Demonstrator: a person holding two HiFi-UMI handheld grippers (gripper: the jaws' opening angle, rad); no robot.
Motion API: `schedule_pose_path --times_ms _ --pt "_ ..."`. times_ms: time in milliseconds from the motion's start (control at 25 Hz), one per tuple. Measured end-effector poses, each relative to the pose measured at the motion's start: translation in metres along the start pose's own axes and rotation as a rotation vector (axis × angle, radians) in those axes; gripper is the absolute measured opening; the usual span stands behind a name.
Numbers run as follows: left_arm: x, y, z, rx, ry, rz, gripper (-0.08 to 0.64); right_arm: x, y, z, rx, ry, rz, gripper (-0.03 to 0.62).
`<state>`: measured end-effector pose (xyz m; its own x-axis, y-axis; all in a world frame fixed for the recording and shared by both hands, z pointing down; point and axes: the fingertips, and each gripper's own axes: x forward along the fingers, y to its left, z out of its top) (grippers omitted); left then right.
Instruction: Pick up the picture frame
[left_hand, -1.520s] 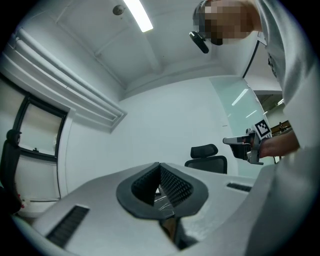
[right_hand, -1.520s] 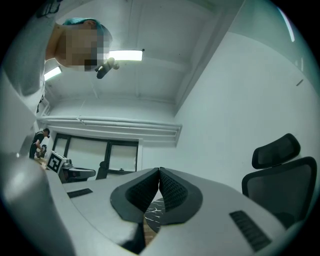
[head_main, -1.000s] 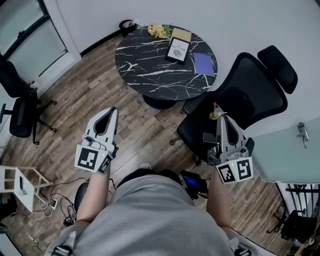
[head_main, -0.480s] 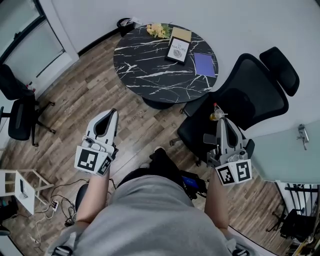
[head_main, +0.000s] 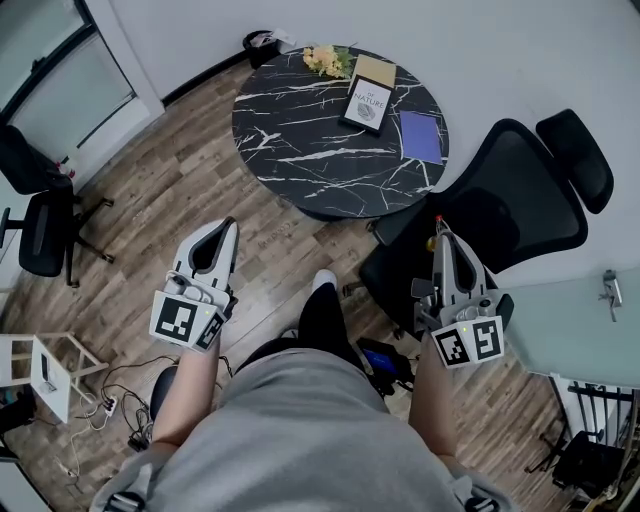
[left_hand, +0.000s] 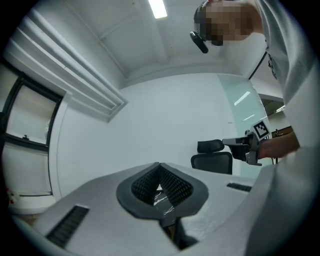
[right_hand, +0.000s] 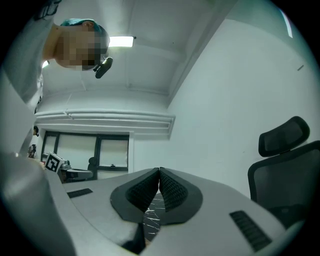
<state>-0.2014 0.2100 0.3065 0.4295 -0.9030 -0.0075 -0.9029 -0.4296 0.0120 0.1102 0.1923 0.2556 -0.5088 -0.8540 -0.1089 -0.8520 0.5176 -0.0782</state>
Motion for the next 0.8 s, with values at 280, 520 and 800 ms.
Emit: schedule_pose_path --times_ms 280,520,800 --pt "0.038 0.015 -0.002 0.001 0.007 0.020 0.006 0.039 -0.023 -0.009 0.005 0.028 0.030 0.026" --pt "0.079 0.025 -0.002 -0.002 0.003 0.030 0.006 0.076 -0.050 -0.009 0.000 0.032 0.052 0.026" --pt "0.119 0.035 -0.001 0.000 0.012 0.029 0.006 0.115 -0.077 -0.007 0.003 0.026 0.068 0.026"
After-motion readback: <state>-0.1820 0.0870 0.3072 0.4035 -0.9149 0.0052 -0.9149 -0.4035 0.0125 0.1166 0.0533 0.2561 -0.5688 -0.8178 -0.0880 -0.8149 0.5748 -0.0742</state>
